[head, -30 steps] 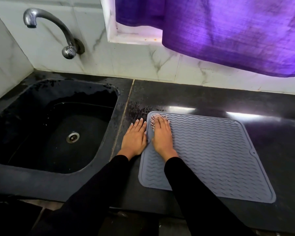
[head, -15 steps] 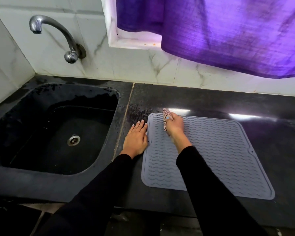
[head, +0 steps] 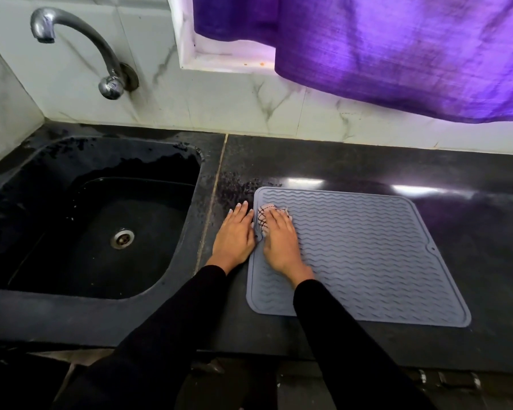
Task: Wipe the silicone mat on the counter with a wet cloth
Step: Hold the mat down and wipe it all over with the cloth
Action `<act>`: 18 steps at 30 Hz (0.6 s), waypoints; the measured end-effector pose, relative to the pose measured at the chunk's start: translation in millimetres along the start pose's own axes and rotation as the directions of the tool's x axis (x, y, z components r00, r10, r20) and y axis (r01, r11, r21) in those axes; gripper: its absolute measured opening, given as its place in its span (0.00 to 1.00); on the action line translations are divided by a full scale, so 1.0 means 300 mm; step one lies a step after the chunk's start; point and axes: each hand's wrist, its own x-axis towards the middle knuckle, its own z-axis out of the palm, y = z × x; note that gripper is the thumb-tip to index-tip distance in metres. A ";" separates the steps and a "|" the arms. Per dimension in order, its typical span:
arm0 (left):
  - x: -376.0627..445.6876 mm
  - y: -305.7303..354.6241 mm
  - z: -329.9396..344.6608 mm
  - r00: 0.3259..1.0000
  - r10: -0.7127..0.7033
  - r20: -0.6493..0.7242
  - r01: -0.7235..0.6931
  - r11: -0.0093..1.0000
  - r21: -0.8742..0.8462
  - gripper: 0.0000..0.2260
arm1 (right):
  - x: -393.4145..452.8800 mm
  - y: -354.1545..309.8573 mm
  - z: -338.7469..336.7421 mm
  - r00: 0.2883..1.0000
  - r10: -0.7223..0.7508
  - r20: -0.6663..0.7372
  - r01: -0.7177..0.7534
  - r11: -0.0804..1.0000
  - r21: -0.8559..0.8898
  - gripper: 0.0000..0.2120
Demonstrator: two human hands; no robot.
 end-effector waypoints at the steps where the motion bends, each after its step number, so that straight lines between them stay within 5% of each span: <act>1: -0.007 0.002 -0.004 1.000 0.013 0.004 -0.013 1.000 -0.015 0.26 | 0.009 0.007 -0.010 1.000 0.013 0.019 -0.015 0.996 0.088 0.27; 3: -0.024 0.004 -0.015 0.999 0.036 0.023 -0.035 0.999 -0.033 0.27 | 0.023 -0.005 -0.038 0.995 0.075 0.059 -0.091 0.929 0.357 0.24; 5: -0.046 0.005 -0.024 0.997 0.047 0.053 -0.045 0.999 -0.030 0.28 | 0.040 -0.021 -0.084 0.965 0.230 0.125 -0.246 0.630 0.737 0.20; 7: -0.074 0.010 -0.024 0.996 0.053 0.079 -0.054 0.999 0.007 0.28 | 0.054 -0.013 -0.129 0.896 0.393 0.207 -0.316 0.236 0.919 0.19; 9: -0.107 0.012 -0.017 0.996 0.038 0.084 -0.043 0.997 0.062 0.29 | 0.043 -0.003 -0.139 0.845 0.492 0.208 -0.303 0.122 0.945 0.18; 11: -0.138 0.021 -0.008 0.997 0.017 0.076 -0.024 0.995 0.101 0.32 | -0.006 -0.018 -0.131 0.861 0.502 0.081 -0.316 0.405 0.858 0.19; 13: -0.162 0.036 -0.004 0.997 -0.012 0.081 0.002 0.993 0.119 0.33 | -0.078 -0.034 -0.086 0.933 0.353 -0.066 -0.266 0.803 0.534 0.24; 14: -0.171 0.042 -0.003 0.996 -0.026 0.087 0.015 0.992 0.127 0.31 | -0.121 -0.046 -0.062 0.960 0.267 -0.087 -0.220 0.908 0.355 0.26; 18: -0.185 0.056 -0.004 0.995 -0.064 0.083 0.049 0.984 0.170 0.29 | -0.246 -0.080 0.039 0.995 0.043 -0.086 -0.052 0.993 -0.107 0.27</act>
